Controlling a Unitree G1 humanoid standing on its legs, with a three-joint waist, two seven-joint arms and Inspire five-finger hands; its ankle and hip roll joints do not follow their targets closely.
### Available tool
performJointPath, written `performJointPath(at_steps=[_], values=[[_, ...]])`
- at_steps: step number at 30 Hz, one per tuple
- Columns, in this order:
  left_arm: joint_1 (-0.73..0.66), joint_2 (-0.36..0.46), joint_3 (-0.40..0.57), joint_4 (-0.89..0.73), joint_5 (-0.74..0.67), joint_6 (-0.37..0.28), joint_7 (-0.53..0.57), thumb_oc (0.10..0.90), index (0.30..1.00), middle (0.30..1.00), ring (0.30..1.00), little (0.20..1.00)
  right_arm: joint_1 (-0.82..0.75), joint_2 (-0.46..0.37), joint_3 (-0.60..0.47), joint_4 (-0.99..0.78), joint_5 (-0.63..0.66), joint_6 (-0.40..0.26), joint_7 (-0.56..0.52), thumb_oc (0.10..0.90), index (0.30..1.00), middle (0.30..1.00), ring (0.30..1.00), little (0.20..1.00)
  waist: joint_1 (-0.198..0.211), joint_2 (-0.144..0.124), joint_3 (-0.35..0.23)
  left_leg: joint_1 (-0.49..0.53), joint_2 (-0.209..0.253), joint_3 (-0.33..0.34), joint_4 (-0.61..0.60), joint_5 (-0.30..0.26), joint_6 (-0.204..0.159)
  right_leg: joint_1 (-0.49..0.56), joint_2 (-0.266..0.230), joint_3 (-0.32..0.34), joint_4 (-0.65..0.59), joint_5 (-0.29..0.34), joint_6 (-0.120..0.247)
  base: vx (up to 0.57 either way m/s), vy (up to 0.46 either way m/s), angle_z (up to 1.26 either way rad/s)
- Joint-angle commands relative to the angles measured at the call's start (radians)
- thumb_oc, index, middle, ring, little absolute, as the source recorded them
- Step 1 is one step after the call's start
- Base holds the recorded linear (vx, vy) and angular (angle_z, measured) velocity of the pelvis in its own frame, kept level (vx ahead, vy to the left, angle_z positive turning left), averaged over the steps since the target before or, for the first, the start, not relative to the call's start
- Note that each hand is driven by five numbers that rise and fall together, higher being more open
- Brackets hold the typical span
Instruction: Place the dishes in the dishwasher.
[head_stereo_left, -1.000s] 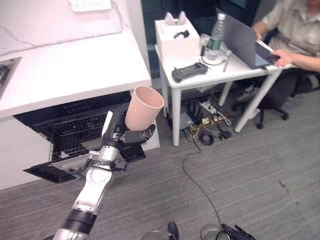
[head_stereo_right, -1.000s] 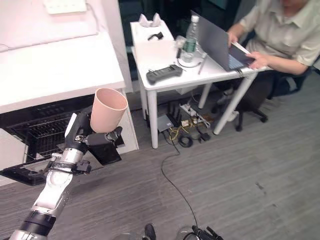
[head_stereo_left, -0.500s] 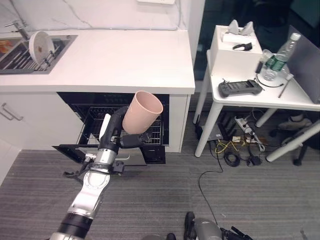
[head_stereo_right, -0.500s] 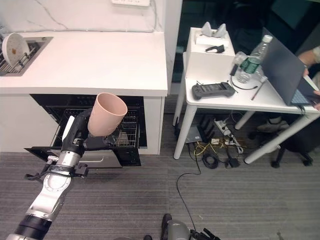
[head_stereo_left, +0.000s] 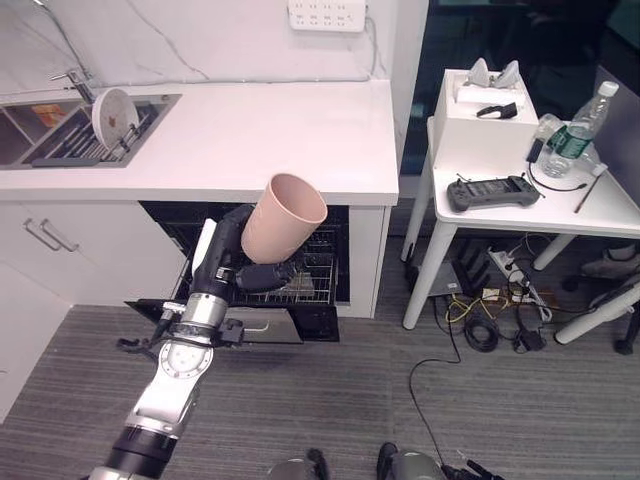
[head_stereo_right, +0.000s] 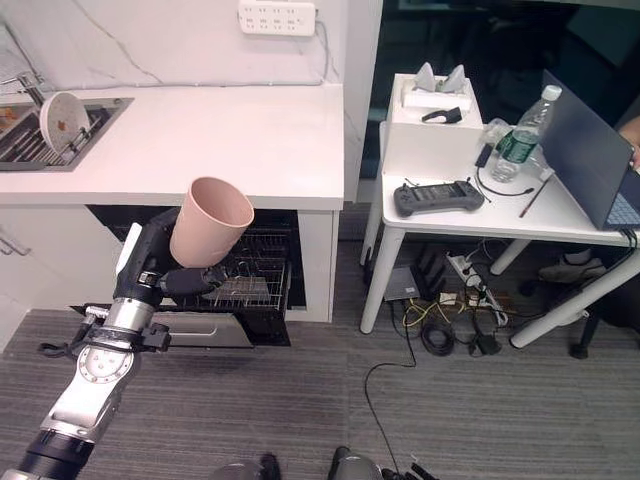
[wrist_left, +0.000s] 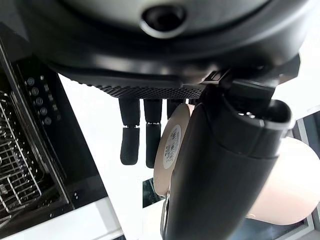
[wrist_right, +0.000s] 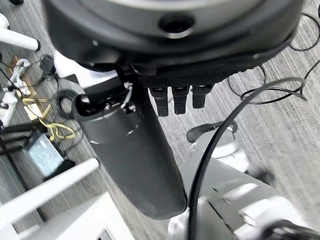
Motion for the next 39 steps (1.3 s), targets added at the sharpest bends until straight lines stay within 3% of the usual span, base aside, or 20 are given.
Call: performJointPath(at_steps=[1, 5, 6, 7, 12, 16, 20, 24, 28, 29, 33, 39], values=[[-0.105, 0.012, 0.082, -0.092, -0.062, -0.120, 0.010, 0.400, 0.300, 0.300, 0.300, 0.300, 0.025, -0.048, -0.010, -0.016, 0.052, -0.030, -0.005, 0.800, 0.900, 0.900, 0.900, 0.900, -0.026, 0.023, -0.041, 0.024, -0.022, 0.045, -0.031, 0.036, -0.004, 0.126, -0.039, -0.012, -0.058, -0.034, 0.112, 0.23, 0.418, -0.14], [-0.133, -0.003, 0.047, -0.059, -0.028, -0.133, -0.003, 0.400, 0.300, 0.300, 0.300, 0.300, 0.035, -0.020, -0.026, -0.028, 0.181, -0.024, -0.009, 0.800, 0.900, 0.900, 0.900, 0.900, -0.041, 0.020, -0.045, 0.060, -0.047, 0.079, -0.031, 0.006, 0.014, 0.149, -0.084, -0.040, -0.058, -0.013, 0.139, 0.14, 0.338, 0.13], [-0.136, -0.010, 0.032, -0.048, 0.021, -0.134, 0.021, 0.400, 0.300, 0.300, 0.300, 0.300, 0.035, 0.008, -0.060, -0.045, 0.408, 0.012, -0.043, 0.800, 0.900, 0.900, 0.900, 0.900, -0.044, 0.026, -0.046, 0.085, -0.092, 0.065, -0.031, -0.022, 0.044, 0.146, -0.107, -0.030, -0.058, 0.019, 0.147, 0.22, 0.402, 0.25], [-0.135, -0.016, 0.028, -0.044, 0.035, -0.130, 0.031, 0.400, 0.300, 0.300, 0.300, 0.300, 0.038, 0.012, -0.082, -0.042, 0.428, 0.010, -0.055, 0.800, 0.900, 0.900, 0.900, 0.900, -0.044, 0.029, -0.049, 0.093, -0.106, 0.066, -0.031, -0.032, 0.056, 0.149, -0.116, -0.030, -0.058, 0.041, 0.149, 0.26, 0.482, 0.10], [-0.126, -0.006, 0.034, -0.061, 0.069, -0.105, 0.068, 0.400, 0.300, 0.300, 0.300, 0.300, 0.046, 0.039, -0.120, -0.080, 0.302, -0.001, -0.052, 0.800, 0.900, 0.900, 0.900, 0.900, -0.043, 0.054, -0.052, 0.116, -0.123, 0.107, -0.031, -0.076, 0.094, 0.154, -0.111, -0.084, -0.055, 0.155, 0.163, 0.11, 0.232, -0.05], [-0.138, 0.007, 0.028, -0.076, 0.065, -0.093, 0.047, 0.400, 0.300, 0.300, 0.300, 0.300, 0.045, 0.052, -0.109, -0.098, 0.340, -0.001, -0.031, 0.800, 0.900, 0.900, 0.900, 0.900, -0.051, 0.041, -0.054, 0.109, -0.153, 0.077, -0.031, -0.092, 0.114, 0.109, -0.041, -0.045, -0.058, 0.132, 0.159, 0.03, -0.020, 0.12], [-0.134, 0.009, 0.023, -0.103, 0.066, -0.074, 0.040, 0.400, 0.300, 0.300, 0.300, 0.300, 0.029, 0.062, -0.093, -0.111, 0.353, -0.013, 0.001, 0.800, 0.900, 0.900, 0.900, 0.900, -0.049, 0.011, -0.057, 0.112, -0.195, 0.044, -0.031, -0.113, 0.121, 0.014, -0.056, 0.022, -0.058, 0.122, 0.177, 0.04, -0.170, 0.39], [-0.114, 0.022, 0.033, -0.121, 0.056, -0.069, 0.031, 0.400, 0.300, 0.300, 0.300, 0.300, 0.021, 0.059, -0.090, -0.115, 0.353, -0.024, -0.010, 0.800, 0.900, 0.900, 0.900, 0.900, -0.041, 0.007, -0.072, 0.100, -0.182, 0.035, -0.031, -0.106, 0.112, 0.000, -0.049, 0.054, -0.058, 0.089, 0.178, 0.04, -0.255, 0.31], [-0.088, 0.030, 0.050, -0.147, 0.050, -0.059, 0.041, 0.400, 0.300, 0.300, 0.300, 0.300, 0.018, 0.051, -0.084, -0.122, 0.319, -0.019, -0.016, 0.800, 0.900, 0.900, 0.900, 0.900, -0.030, 0.002, -0.079, 0.101, -0.153, 0.054, -0.031, -0.102, 0.092, 0.018, -0.042, 0.024, -0.058, 0.053, 0.162, 0.01, -0.253, 0.07], [-0.071, 0.027, 0.061, -0.169, 0.041, -0.048, 0.064, 0.400, 0.300, 0.300, 0.300, 0.300, 0.020, 0.042, -0.077, -0.122, 0.296, -0.019, -0.011, 0.800, 0.900, 0.900, 0.900, 0.900, -0.031, 0.001, -0.082, 0.100, -0.122, 0.063, -0.031, -0.089, 0.068, 0.032, -0.026, 0.021, -0.058, 0.025, 0.147, -0.01, -0.317, -0.06], [-0.065, 0.028, 0.075, -0.173, 0.010, -0.054, 0.071, 0.400, 0.300, 0.300, 0.300, 0.300, 0.035, 0.025, -0.076, -0.121, 0.268, -0.014, -0.010, 0.800, 0.900, 0.900, 0.900, 0.900, -0.045, 0.005, -0.074, 0.110, -0.077, 0.077, -0.031, -0.052, 0.030, 0.052, -0.004, 0.014, -0.058, -0.003, 0.120, -0.02, -0.270, 0.05], [-0.094, 0.042, 0.086, -0.133, -0.061, -0.074, 0.017, 0.400, 0.300, 0.300, 0.300, 0.300, 0.038, -0.005, -0.076, -0.086, 0.282, -0.048, -0.008, 0.800, 0.900, 0.900, 0.900, 0.900, -0.045, -0.001, -0.055, 0.115, -0.095, 0.078, -0.031, -0.012, 0.025, 0.068, -0.002, 0.037, -0.058, 0.003, 0.106, 0.02, -0.051, 0.19]])
